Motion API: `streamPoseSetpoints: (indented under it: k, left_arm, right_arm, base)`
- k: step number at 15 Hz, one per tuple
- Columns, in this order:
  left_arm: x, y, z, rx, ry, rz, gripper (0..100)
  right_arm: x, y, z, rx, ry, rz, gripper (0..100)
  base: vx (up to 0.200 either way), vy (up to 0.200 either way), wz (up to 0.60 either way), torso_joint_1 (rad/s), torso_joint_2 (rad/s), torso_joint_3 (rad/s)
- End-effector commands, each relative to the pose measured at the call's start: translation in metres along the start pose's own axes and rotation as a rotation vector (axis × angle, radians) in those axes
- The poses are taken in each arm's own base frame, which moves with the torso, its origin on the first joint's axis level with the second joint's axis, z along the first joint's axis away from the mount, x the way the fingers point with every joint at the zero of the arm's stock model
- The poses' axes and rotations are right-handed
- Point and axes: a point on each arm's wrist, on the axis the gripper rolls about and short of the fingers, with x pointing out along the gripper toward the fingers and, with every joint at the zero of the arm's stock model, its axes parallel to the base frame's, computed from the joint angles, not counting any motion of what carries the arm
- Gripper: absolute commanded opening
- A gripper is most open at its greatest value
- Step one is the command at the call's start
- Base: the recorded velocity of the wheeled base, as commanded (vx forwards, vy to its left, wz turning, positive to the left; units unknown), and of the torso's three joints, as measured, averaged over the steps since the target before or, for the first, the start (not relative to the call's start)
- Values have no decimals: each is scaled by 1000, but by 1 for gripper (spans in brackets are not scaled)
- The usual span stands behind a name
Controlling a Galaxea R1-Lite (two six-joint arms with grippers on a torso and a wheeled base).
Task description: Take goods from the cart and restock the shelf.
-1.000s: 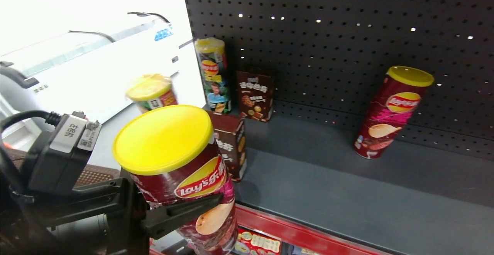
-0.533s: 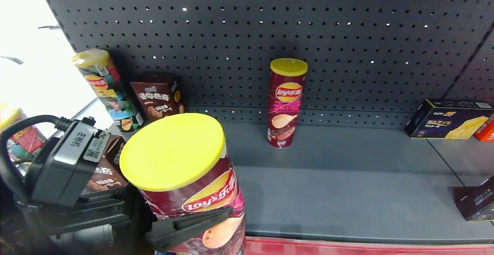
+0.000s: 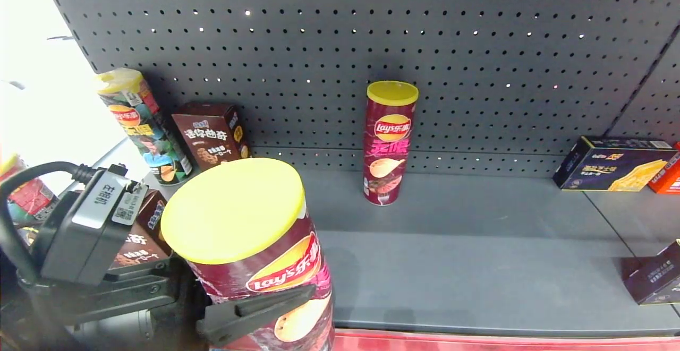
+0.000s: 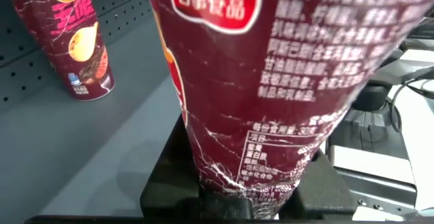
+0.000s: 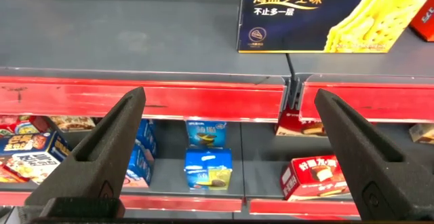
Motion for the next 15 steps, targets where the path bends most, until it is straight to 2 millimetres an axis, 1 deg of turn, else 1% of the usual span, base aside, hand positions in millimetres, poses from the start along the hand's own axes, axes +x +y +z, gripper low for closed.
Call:
streamPoseSetpoints:
  k: [1, 4, 7, 8, 9, 11, 12, 13, 14, 15]
  left_arm:
    - [0, 0, 0, -1, 1, 0, 0]
    - [1, 2, 2, -7, -4, 2, 0]
    - [12, 10, -2, -29, 11, 5, 0]
    - [13, 11, -2, -29, 11, 7, 0]
    - [18, 15, 1, -19, 6, 15, 0]
    - [15, 15, -2, -35, 19, 56, 0]
    - [12, 17, -5, -40, 26, 75, 0]
    - [7, 22, -3, -42, 24, 98, 0]
    - [7, 23, -2, -51, 19, 99, 0]
    - [8, 27, -1, -48, 11, 104, 0]
  right_arm:
    - [0, 0, 0, -1, 1, 0, 100]
    - [0, 0, 0, -1, 1, 0, 100]
    - [0, 0, 0, -4, 1, 3, 100]
    - [0, 0, 0, -4, 3, 3, 100]
    - [0, 0, 0, -5, 3, 3, 100]
    - [0, 0, 1, -10, 1, 6, 100]
    - [-4, 0, 27, -4, -56, 24, 100]
    - [8, 1, 92, 9, -25, 64, 100]
    - [26, 3, 112, 16, 33, 124, 100]
    - [40, 5, 123, -35, 57, 206, 100]
  base:
    - [0, 0, 0, 0, 0, 0]
    - [0, 0, 0, 0, 0, 0]
    - [0, 0, 0, 0, 0, 0]
    - [0, 0, 0, 0, 0, 0]
    - [0, 0, 0, 0, 0, 0]
    - [0, 0, 0, 0, 0, 0]
    - [0, 0, 0, 0, 0, 0]
    - [0, 0, 0, 0, 0, 0]
    - [0, 0, 0, 0, 0, 0]
    - [0, 0, 0, 0, 0, 0]
